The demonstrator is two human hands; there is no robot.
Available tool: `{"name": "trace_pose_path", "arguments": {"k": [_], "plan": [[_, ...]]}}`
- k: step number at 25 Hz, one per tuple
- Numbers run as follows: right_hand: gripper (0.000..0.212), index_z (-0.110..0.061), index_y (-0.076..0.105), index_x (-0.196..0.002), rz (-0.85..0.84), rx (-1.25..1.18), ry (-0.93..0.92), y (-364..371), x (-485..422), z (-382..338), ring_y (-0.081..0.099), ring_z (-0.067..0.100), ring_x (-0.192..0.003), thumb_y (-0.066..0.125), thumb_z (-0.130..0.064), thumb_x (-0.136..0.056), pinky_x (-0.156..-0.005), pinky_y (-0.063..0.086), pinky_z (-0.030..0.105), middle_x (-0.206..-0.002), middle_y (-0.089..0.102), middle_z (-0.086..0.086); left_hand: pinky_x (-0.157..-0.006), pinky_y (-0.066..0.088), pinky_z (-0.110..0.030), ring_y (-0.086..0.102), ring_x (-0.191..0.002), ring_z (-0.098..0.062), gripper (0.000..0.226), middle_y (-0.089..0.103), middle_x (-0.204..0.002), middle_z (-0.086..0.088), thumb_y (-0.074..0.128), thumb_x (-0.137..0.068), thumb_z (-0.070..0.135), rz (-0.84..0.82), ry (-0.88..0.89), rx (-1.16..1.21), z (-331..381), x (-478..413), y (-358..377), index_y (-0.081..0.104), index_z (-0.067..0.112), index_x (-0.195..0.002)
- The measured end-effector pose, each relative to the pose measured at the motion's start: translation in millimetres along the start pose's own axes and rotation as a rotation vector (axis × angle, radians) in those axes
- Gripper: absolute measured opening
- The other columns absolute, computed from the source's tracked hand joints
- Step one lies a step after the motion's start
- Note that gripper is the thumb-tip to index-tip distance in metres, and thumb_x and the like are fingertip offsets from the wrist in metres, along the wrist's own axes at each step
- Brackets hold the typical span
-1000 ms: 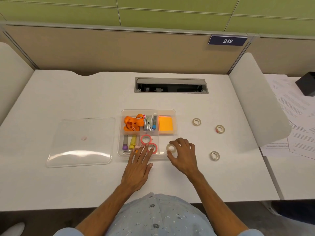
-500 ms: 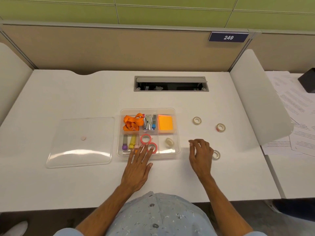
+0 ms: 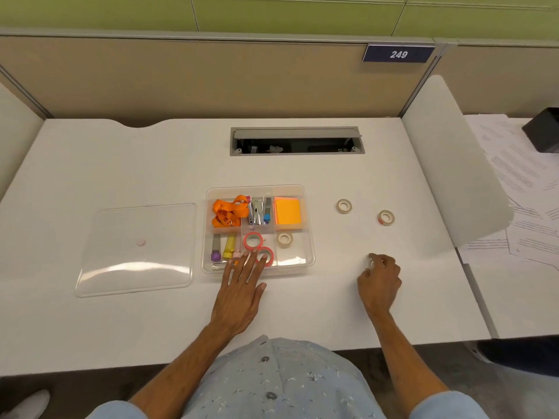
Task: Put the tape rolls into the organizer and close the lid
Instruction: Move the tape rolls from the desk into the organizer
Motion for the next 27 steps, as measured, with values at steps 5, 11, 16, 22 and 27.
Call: {"name": "trace_pose_path", "arguments": {"k": [5,11,16,22,27], "plan": [[0.045,-0.008,0.061,-0.142,-0.004,-0.030,-0.008,3,4,-2,0.052,0.035,-0.137,0.064,0.002,-0.098,-0.113,0.051,0.050,-0.146,0.058,0.015,-0.135,0.014,-0.059,0.009,-0.165,-0.027,0.065,0.015,-0.177,-0.004,0.039,-0.111,0.046,0.037,0.014,0.018,3,2,-6,0.015,0.025,-0.168],[0.033,-0.017,0.064,-0.139,0.002,-0.007,-0.189,2,13,-31,0.057,0.031,-0.132,0.057,-0.027,-0.108,-0.110,0.047,0.050,-0.141,0.064,0.010,-0.134,0.018,-0.059,0.016,-0.164,-0.029,0.065,0.020,-0.176,-0.005,0.044,-0.111,0.044,0.057,0.018,0.026,5,3,-9,0.019,0.023,-0.167],[0.031,-0.027,0.066,-0.136,-0.043,-0.092,-0.500,10,33,-97,0.057,0.018,-0.127,0.057,-0.037,-0.108,-0.107,0.044,0.038,-0.137,0.066,-0.004,-0.133,0.018,-0.060,0.018,-0.163,-0.029,0.065,0.022,-0.175,-0.006,0.045,-0.110,0.043,0.066,0.020,0.026,5,3,-10,0.021,0.022,-0.167],[0.036,-0.029,0.065,-0.141,-0.120,0.173,-0.761,36,58,-144,0.058,0.021,-0.134,0.051,-0.041,-0.110,-0.114,0.043,0.044,-0.142,0.065,-0.003,-0.135,0.012,-0.057,0.012,-0.164,-0.028,0.065,0.018,-0.176,-0.004,0.042,-0.111,0.046,0.043,0.007,0.024,3,2,-8,0.019,0.024,-0.167],[0.036,-0.028,0.068,-0.139,-0.136,0.230,-0.761,39,55,-143,0.054,0.022,-0.143,0.049,-0.039,-0.111,-0.121,0.037,0.047,-0.150,0.062,-0.002,-0.135,0.012,-0.058,0.011,-0.165,-0.028,0.065,0.016,-0.177,-0.003,0.042,-0.111,0.046,0.045,-0.005,0.018,3,2,-6,0.018,0.026,-0.167]]}}
Point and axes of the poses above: each hand's wrist, its own x-axis away from the middle knuckle, its own y-axis out of the palm, z = x × y, the point moved 8 cm from there along -x, towards the middle knuckle
